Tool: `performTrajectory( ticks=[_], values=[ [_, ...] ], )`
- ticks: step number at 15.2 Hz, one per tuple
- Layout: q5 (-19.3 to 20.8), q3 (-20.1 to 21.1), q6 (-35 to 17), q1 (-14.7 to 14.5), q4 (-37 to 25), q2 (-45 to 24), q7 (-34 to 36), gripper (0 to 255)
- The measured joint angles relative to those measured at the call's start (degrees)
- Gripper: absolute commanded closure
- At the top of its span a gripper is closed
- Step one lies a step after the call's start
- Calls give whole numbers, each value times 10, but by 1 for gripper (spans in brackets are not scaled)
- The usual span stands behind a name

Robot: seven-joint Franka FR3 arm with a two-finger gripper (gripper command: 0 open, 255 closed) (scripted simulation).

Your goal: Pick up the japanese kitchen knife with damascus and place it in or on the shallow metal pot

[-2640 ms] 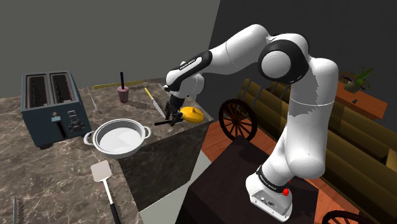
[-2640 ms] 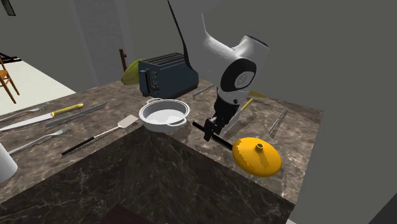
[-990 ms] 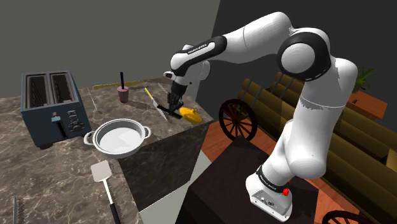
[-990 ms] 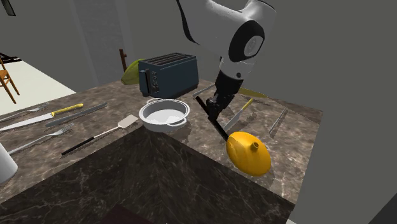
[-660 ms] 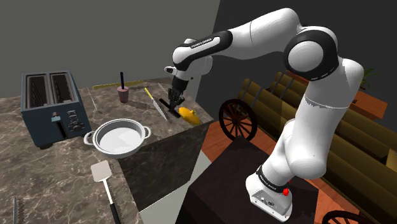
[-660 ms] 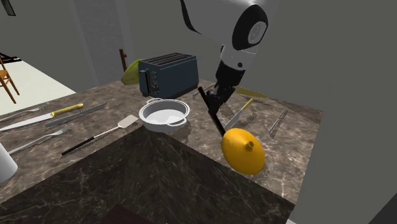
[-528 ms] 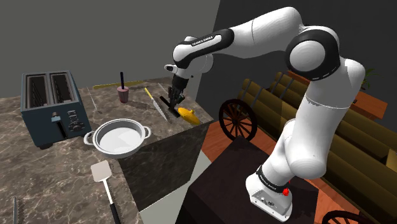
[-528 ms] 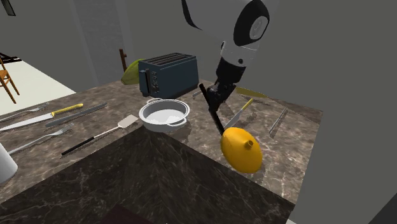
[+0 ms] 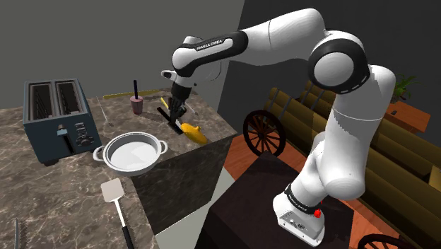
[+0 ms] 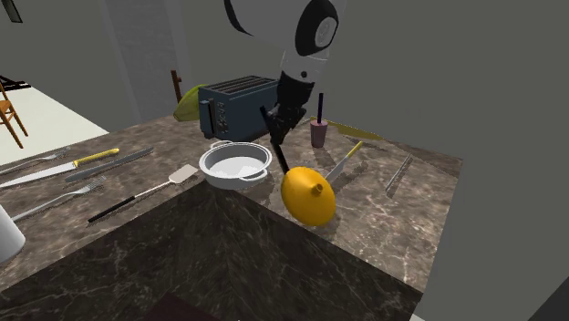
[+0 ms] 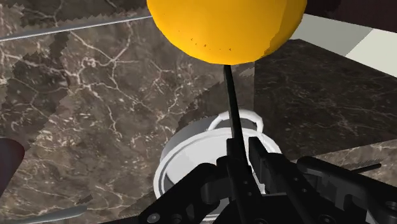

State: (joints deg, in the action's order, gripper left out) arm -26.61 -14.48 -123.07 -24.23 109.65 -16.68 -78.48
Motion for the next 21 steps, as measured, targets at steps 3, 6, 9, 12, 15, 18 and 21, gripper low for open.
performTrajectory(
  ticks=[3, 6, 9, 12, 15, 18, 21],
  values=[
    [0, 13, 2, -20, -37, -24, 37, 255],
    [-1, 24, 5, -36, -82, -55, 69, 255],
    [1, 34, 16, -53, -137, -90, 106, 255],
    [4, 44, 28, -70, -200, -129, 143, 255],
    [2, 47, 21, -73, -211, -145, 148, 255],
    [-3, 50, 7, -73, -209, -157, 143, 255],
    [-9, 54, -10, -74, -201, -165, 137, 255]
  ],
)
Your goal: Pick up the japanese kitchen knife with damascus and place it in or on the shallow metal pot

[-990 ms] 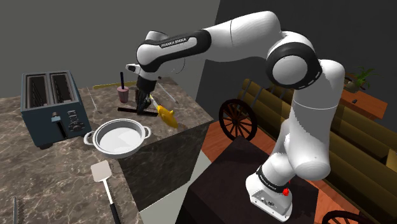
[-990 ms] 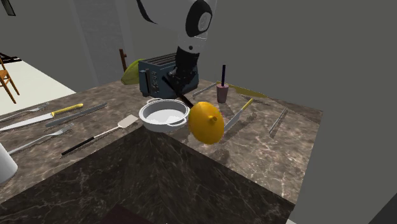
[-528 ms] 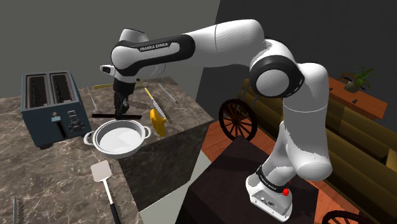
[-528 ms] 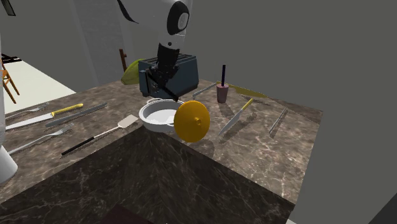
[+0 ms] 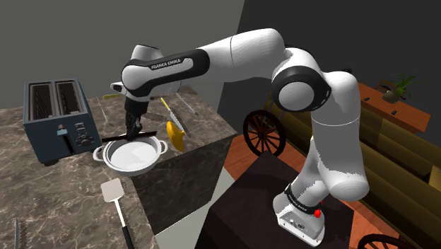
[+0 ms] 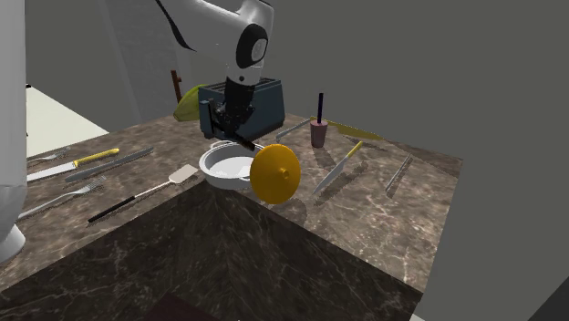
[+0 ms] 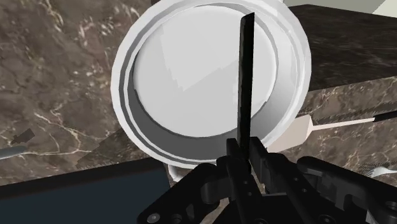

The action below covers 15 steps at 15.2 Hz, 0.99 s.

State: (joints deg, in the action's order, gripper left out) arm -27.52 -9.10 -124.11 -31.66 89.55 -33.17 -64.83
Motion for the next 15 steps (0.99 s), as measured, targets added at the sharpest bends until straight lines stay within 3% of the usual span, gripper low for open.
performTrajectory(
  ticks=[14, 15],
  values=[
    [-14, 6, -40, 5, 8, -34, -19, 255],
    [-14, 6, -39, 5, 7, -34, -19, 0]
  ],
)
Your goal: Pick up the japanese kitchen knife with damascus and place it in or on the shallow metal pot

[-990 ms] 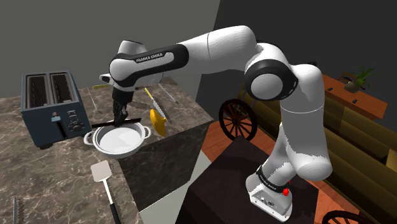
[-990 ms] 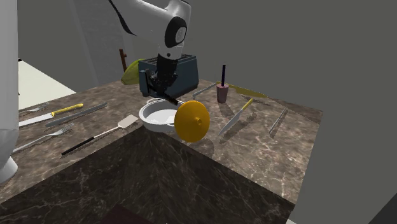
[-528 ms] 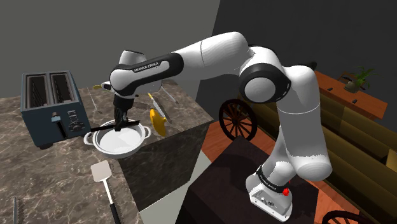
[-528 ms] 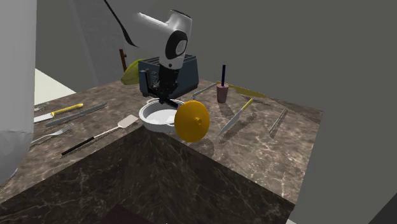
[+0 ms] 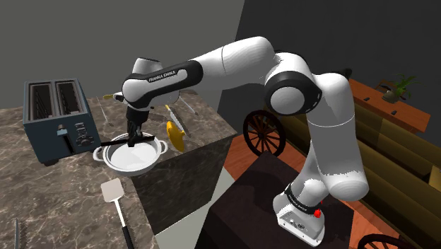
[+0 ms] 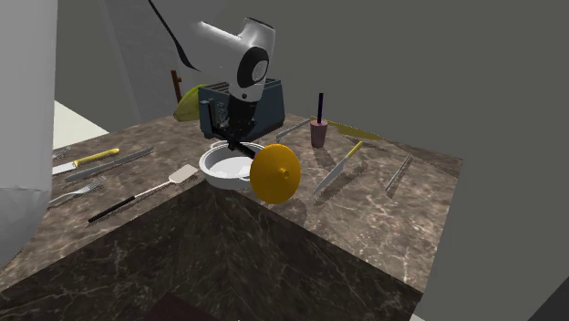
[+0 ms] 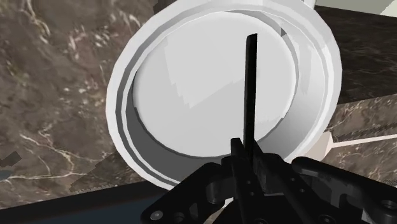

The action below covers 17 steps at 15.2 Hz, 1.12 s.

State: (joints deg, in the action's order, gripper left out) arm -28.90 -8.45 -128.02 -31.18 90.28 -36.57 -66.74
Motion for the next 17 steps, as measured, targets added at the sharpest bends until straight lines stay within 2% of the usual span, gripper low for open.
performTrajectory(
  ticks=[6, 11, 17],
  values=[
    [0, 0, 1, 1, 1, -2, 0, 0],
    [14, -11, 42, 5, 0, 38, 7, 0],
    [15, -12, 47, 6, -1, 41, 8, 0]
  ],
)
